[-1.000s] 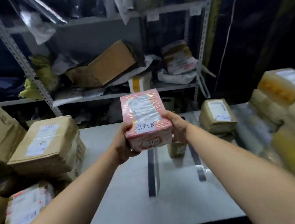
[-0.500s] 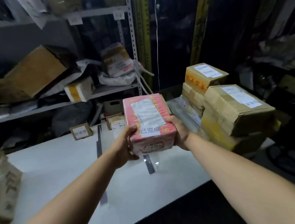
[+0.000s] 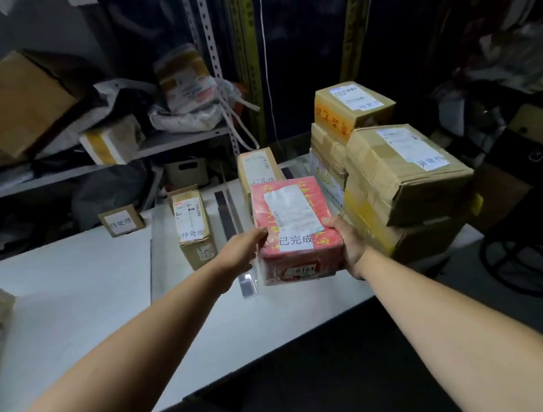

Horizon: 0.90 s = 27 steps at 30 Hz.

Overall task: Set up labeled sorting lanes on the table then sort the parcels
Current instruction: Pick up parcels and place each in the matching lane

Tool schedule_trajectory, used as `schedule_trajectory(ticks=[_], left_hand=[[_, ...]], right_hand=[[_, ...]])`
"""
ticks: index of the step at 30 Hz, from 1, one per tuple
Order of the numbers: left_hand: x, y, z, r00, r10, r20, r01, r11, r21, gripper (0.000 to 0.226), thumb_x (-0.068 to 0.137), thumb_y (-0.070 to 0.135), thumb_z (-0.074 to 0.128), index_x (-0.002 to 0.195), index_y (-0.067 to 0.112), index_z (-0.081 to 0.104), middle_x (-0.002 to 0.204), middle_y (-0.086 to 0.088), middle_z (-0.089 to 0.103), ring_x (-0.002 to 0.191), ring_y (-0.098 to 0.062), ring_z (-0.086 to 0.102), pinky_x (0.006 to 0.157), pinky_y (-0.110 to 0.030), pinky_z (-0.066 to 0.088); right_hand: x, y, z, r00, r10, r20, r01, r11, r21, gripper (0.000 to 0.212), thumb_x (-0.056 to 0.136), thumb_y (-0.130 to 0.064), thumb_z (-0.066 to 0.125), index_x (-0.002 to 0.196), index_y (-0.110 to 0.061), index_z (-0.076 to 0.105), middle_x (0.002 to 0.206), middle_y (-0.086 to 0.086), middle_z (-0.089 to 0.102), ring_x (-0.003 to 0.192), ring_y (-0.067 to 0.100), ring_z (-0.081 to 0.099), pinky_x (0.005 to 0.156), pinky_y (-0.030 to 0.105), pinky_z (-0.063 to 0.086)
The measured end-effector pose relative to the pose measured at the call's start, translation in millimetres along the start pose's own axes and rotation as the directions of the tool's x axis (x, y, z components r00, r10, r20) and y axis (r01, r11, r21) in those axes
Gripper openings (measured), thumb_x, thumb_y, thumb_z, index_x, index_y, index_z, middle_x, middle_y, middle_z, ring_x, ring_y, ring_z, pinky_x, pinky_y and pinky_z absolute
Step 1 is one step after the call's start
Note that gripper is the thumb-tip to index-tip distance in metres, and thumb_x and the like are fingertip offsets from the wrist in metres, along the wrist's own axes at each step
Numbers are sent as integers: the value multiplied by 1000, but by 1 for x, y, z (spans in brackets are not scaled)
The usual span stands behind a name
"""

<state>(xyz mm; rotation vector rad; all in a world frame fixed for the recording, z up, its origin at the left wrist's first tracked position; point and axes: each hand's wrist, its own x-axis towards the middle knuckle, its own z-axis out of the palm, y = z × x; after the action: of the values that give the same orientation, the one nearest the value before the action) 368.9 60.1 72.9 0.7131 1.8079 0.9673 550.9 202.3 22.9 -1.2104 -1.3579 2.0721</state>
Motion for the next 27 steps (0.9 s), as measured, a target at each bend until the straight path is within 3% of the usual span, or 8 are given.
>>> schedule_trajectory(ticks=[3,5,9,12,16,19,23,27], left_hand=[[5,5,-6,993,74,-88,-69,996,61,39,103,40,40,117,16,68,123,-1,66,112,-17,59,76,-24,42],[9,4,-9,987,73,-144,-68,997,44,35,103,33,42,119,13,65,123,-4,65,108,-16,59,76,-25,44],[15,3,-12,977,64,-205,-55,997,49,25,102,27,49,118,14,63,115,-5,65,108,-22,60,92,-38,50],[20,5,-8,969,70,-238,-73,997,-2,20,100,21,50,111,13,65,110,-6,67,103,-23,61,88,-38,50],[25,11,-5,963,95,-251,-112,992,-56,20,100,12,50,111,6,64,104,-9,68,92,-19,63,66,-22,47],[29,14,-5,957,97,-273,-124,989,-81,20,98,10,51,111,4,65,103,-7,67,91,-19,60,68,-26,42],[33,10,-1,964,86,-253,-115,988,-99,18,97,3,48,104,2,64,95,-7,65,88,-20,58,67,-25,43],[38,5,-2,961,81,-264,-115,987,-114,17,97,3,47,96,6,63,91,-6,64,85,-19,57,66,-25,43]], right_hand=[[3,1,-5,999,-37,-17,37,999,2,55,69,-54,60,109,-19,74,98,9,80,77,24,76,65,31,58],[5,2,-4,997,-74,-32,74,997,-7,50,70,-51,61,104,-18,74,90,7,80,68,20,76,57,26,55],[18,9,-5,995,-88,-48,88,996,-2,56,65,-50,70,110,-16,74,95,10,80,81,27,77,81,45,60],[29,18,-5,999,-27,-16,27,999,-33,73,58,-59,73,118,-17,73,106,13,78,98,35,75,94,51,57],[40,28,-1,999,-7,-54,4,998,-58,78,52,-58,75,118,-16,73,102,11,79,96,34,76,90,48,59],[42,33,4,997,3,-80,-9,997,-82,64,56,-56,74,109,-20,74,97,9,80,91,32,76,83,45,61],[46,36,9,995,11,-103,-25,990,-137,34,81,-44,72,107,-21,74,97,8,80,87,29,76,67,30,55],[53,37,11,994,23,-104,-43,978,-202,25,91,-39,68,109,-23,73,98,8,79,89,29,76,75,37,60]])
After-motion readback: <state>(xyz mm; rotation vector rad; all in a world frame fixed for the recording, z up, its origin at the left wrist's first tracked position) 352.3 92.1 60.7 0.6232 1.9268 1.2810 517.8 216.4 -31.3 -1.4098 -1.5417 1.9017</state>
